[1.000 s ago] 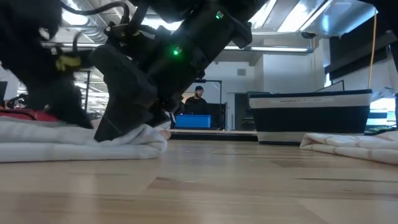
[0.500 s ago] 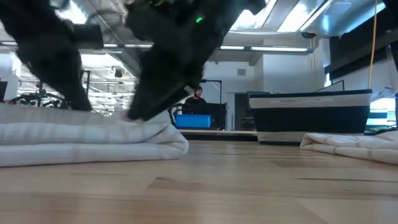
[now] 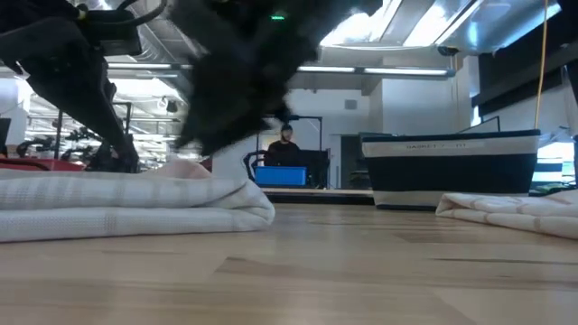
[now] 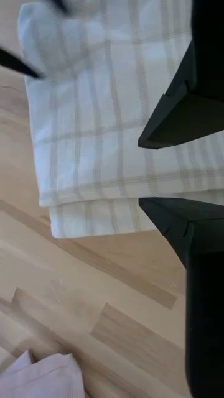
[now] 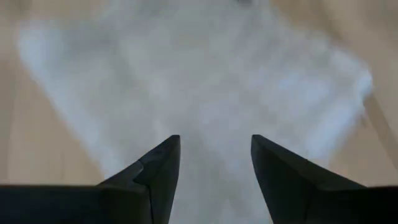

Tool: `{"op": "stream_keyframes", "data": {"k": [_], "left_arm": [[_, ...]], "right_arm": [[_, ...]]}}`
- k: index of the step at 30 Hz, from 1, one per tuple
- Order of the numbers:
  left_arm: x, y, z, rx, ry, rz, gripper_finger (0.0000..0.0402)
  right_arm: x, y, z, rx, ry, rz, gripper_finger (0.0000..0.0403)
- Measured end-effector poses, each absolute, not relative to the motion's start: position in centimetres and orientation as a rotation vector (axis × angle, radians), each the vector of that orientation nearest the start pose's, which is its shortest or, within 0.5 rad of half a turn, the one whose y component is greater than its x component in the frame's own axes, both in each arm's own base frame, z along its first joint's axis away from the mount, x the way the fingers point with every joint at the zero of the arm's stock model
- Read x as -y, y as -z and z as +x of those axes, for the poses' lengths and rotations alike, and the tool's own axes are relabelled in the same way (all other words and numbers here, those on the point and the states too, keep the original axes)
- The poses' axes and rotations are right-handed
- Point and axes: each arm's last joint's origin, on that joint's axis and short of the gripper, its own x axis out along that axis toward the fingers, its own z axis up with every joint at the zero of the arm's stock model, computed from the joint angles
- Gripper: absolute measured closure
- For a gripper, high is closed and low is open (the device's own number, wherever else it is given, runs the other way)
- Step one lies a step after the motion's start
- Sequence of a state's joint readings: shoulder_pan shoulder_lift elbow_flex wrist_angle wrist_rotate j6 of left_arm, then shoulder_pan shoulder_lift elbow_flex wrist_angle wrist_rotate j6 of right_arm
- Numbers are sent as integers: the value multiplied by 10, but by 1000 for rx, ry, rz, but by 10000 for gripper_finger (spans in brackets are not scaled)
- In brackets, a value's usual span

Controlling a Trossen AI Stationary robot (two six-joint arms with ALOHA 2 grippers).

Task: Fold towel
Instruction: Fold the white with grey-stripe towel

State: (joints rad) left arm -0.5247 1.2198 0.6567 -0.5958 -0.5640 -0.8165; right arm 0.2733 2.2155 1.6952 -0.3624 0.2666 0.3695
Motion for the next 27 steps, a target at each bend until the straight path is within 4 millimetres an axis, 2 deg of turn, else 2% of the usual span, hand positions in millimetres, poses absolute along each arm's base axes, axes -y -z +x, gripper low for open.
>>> {"op": "stream_keyframes", "data": {"k": [2,4,6,9,13,16,20,22,24,27], "left_arm": [[90,-187,185,-881,-424,-159,271],[90,-187,185,-881,-423,-163,271],[90,-187,185,-889,-419,-160,271],[91,-186,183,-901,-413,-152,271],[91,-186,183,-905,-411,-150,271],[91,-186,183,-905,-411,-149,271],[91,-186,183,-906,-411,-149,271],[91,-186,183,-905,-412,-151,271],[91,-186,183,-898,-423,-177,271],[93,-187,186,-868,-416,-213,271]], "right_arm": [[-125,-165,476,-727,177,173,205],[-127,-156,482,-700,158,183,205],[-125,-143,481,-765,105,128,205],[-125,-132,468,-960,-39,0,205],[-119,-143,443,-1189,-87,-135,205],[-112,-152,424,-1337,-69,-298,205],[-101,-161,411,-1432,-22,-584,205],[-98,-166,409,-1433,36,-672,205],[-98,-166,410,-1415,89,-637,205],[-106,-166,411,-1393,90,-393,205]]}}
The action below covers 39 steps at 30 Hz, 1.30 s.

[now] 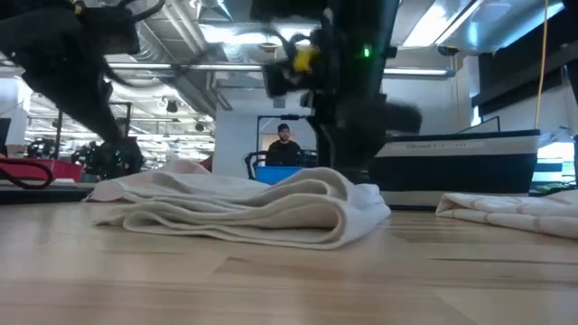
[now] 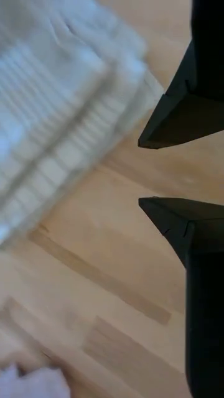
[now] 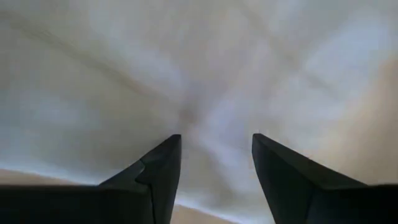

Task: Fold towel
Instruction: Fold the white with grey-stripe towel, then fold the light pink towel

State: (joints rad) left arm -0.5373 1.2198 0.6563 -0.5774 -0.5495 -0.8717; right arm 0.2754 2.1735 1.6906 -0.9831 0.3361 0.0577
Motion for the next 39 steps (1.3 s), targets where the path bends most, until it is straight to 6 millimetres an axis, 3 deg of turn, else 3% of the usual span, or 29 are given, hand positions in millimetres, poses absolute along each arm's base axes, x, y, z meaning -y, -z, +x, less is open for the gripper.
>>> {"op": "stream_keyframes", "data": {"k": [4,8,11,15,22,26,30,34,39], "left_arm": [[99,-187,196,-781,-340,-210,271],[104,-177,207,-703,-283,-196,271],[105,-162,212,-708,-282,-180,271],[108,-148,215,-768,-286,-146,271],[107,-145,213,-802,-273,-90,271],[106,-147,211,-826,-288,-97,271],[105,-161,207,-903,-293,-132,271],[101,-192,200,-931,-323,-113,271],[68,-207,189,-886,-585,38,271]], "right_arm": [[-118,-164,419,-1303,51,-146,205],[-127,-159,430,-1136,46,-94,205],[-126,-150,428,-1122,76,-96,205],[-123,-143,416,-1238,22,-196,205],[-109,-142,394,-1452,37,-616,205],[-98,-144,389,-1525,52,-573,205],[-99,-164,388,-1452,97,-439,205],[-120,-214,382,-1188,123,-382,205],[-139,-247,366,-926,178,-326,205]]}}
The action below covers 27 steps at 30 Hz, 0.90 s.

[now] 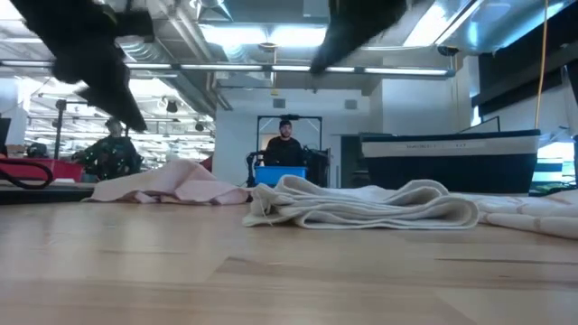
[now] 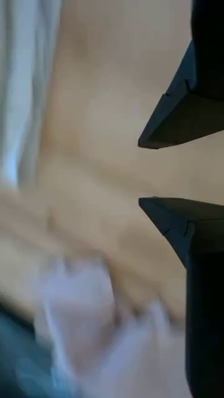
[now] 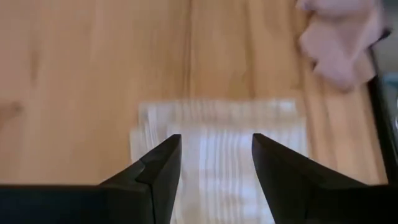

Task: Fold towel
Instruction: Fold the light pink towel

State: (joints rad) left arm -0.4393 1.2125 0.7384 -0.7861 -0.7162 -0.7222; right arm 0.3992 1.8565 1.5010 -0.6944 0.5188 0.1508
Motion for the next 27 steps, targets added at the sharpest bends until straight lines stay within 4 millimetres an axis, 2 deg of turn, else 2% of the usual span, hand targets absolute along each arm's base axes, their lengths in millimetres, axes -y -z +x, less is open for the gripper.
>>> {"op": "stream_keyframes", "data": {"k": [3,6,12,15,19,27], "left_arm": [[39,-203,187,-957,-697,113,271],[12,-197,189,-1029,-775,146,271],[-45,-189,184,-1139,-918,7,271],[-67,-182,180,-1168,-910,-47,271],[-86,-172,173,-1159,-924,-75,271],[-109,-144,161,-1067,-996,-115,271]], "right_arm": [[-150,-246,361,-802,182,-294,205],[-159,-229,361,-711,166,-273,205],[-158,-206,369,-401,140,-127,205],[-158,-202,367,-362,104,-134,205],[-157,-202,368,-370,93,-148,205],[-156,-202,368,-369,100,-155,205]]}}
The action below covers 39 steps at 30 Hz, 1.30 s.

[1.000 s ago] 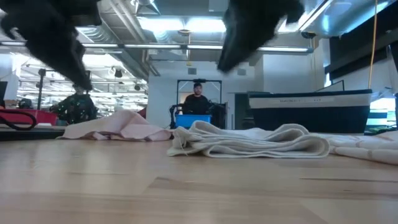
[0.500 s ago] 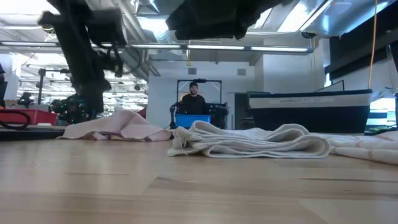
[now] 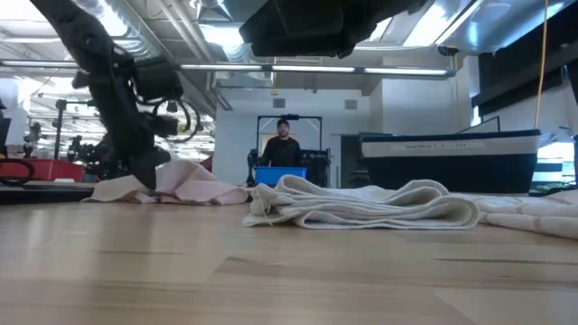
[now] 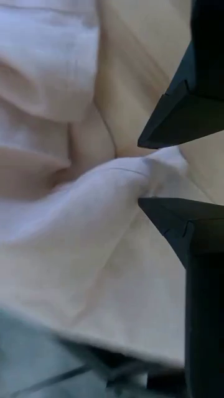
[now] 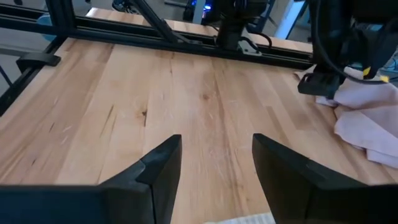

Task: Fold towel
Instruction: Fold the light pink towel

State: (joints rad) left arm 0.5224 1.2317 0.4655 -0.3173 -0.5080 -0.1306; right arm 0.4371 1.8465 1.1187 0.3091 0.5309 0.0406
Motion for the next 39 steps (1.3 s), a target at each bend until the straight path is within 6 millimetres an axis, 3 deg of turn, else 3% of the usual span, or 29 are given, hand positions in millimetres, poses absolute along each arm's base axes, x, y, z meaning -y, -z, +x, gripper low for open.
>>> {"op": "stream_keyframes", "data": {"k": [7,12,14,17,21,28,33,39], "left_arm": [[-119,-121,150,-1111,-983,-143,282],[-117,-122,152,-1126,-924,-152,379],[-110,-127,155,-1135,-866,-179,390],[-94,-146,161,-1134,-798,-215,390],[-64,-189,167,-1098,-669,-303,398],[-8,-265,163,-836,-371,-421,394],[18,-284,155,-691,-206,-413,397],[32,-281,159,-618,-249,-349,393]], "right_arm": [[-151,-201,370,-372,112,-151,205],[-149,-201,370,-380,116,-175,205],[-148,-201,371,-383,124,-187,205],[-147,-203,370,-377,151,-218,205],[-147,-210,372,-371,189,-253,205],[-151,-234,381,-302,189,-230,205],[-143,-257,393,-246,201,-279,205],[-122,-267,404,-227,149,-242,205]]}}
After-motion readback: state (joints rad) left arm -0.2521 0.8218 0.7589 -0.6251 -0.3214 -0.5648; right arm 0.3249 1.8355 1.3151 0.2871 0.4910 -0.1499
